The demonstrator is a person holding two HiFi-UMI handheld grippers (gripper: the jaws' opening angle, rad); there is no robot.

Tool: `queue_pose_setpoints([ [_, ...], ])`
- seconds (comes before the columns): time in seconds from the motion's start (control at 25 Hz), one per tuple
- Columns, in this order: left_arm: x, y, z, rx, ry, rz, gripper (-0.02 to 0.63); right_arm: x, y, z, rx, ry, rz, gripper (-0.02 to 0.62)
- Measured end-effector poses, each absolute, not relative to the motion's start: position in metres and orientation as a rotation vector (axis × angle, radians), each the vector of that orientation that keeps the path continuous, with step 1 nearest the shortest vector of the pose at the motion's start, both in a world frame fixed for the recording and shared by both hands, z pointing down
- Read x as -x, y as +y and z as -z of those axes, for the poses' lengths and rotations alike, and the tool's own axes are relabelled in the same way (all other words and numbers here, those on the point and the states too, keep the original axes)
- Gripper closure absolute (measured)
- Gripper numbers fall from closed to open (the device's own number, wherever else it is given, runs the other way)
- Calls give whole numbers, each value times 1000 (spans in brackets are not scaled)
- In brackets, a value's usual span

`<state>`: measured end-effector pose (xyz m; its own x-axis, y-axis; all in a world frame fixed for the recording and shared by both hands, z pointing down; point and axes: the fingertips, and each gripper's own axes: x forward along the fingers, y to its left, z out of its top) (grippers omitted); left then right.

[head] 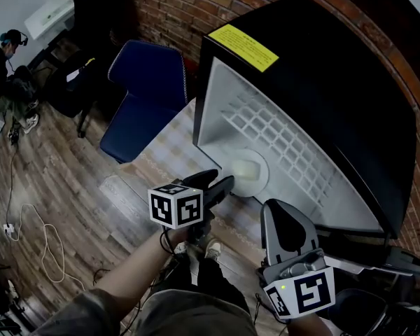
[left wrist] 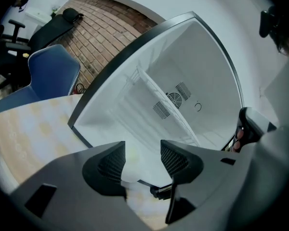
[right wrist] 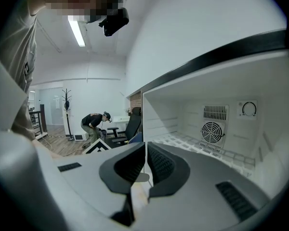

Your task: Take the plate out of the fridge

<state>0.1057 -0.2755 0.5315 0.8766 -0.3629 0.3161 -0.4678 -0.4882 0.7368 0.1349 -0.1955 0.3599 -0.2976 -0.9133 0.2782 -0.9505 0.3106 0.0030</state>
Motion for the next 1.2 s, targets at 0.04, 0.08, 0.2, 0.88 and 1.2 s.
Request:
queue_pose_setpoints([
  [0.04, -108, -276, -536, -2116, -593, -139, 385, -135, -196, -364, -1699, -2343, -245, 563],
  [0.08, -109, -276, -542, -2101, -592, -133, 385, -136, -196, -369, -1693, -2336, -253, 563],
  [0.2, -112, -277, -559, -2067, -596, -134, 385, -136, -196, -384, -1674, -2317, -283, 563],
  [0.88, -124, -275, -645, -1816, -536, -103, 387, -126, -192, -436, -1596, -2248, -382, 563],
  [1.2, -139, -266, -656, -1649, -430, 5, 400, -125, -189, -448, -1594, -2237, -421, 563],
])
